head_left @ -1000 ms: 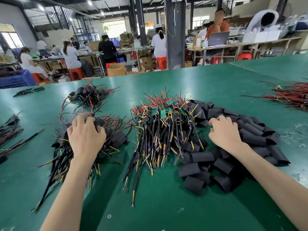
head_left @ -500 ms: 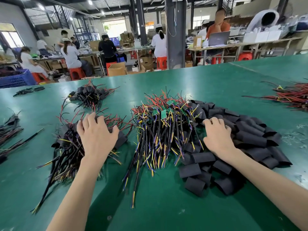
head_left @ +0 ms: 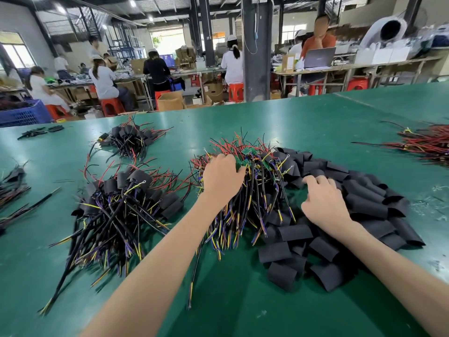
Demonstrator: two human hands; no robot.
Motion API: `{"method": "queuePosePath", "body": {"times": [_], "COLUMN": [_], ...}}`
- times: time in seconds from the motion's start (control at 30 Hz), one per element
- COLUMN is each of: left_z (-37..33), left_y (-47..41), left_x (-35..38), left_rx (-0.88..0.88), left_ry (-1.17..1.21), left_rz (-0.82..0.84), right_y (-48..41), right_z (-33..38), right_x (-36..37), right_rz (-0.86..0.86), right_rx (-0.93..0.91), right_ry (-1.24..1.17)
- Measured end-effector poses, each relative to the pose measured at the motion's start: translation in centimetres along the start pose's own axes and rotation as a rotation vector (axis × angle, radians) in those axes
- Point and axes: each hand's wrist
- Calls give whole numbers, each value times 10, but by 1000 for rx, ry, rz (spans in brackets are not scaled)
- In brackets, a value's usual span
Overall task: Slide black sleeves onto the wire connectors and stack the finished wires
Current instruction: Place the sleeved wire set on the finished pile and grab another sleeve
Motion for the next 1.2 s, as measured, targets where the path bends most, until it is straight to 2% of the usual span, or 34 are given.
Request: {"method": "queuePosePath", "body": {"times": [0.17, 0.33, 0.43, 0.63, 0.7, 0.83, 0.97, 1.1, 1.2], "left_z": [-12, -12, -15, -25, -28, -33, -38, -40, -37], "left_y": [-8, -14, -13, -17, -18, -16, -13, -5, 1], "left_x": [-1, -15, -24, -51, -63, -88, -122, -169, -202], "left_rx": [-101, -169, -238, -551, -569, -432, -273, -42, 113], "left_ry": [-21, 215, 492, 1347, 1495, 1516, 1415, 1172, 885], "left_rz": [36, 39, -9, -112, -160, -94, -71, -171, -262], "right_y": [-2, -4, -3, -3, -3, -3, -3, -3, -2], "right_z": [-2, -1, 2, 3, 4, 5, 6, 6, 8], "right_x": [0, -2, -2, -2, -2, -2, -5, -7, -8], "right_rz": [18, -19, -57, -152, -154, -140, -119, -119, -127], "right_rx": [-15, -20, -46, -101, -107, -115, -110, -126, -145], "right_ry": [19, -79, -147, -284, -316, -333, -349, -404, -433]}}
Point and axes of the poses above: each hand's wrist, its own y-axis away from the middle knuckle, its own x-axis out of the palm, z = x × y, and after that the axes turned 8 degrees about x, right-handed
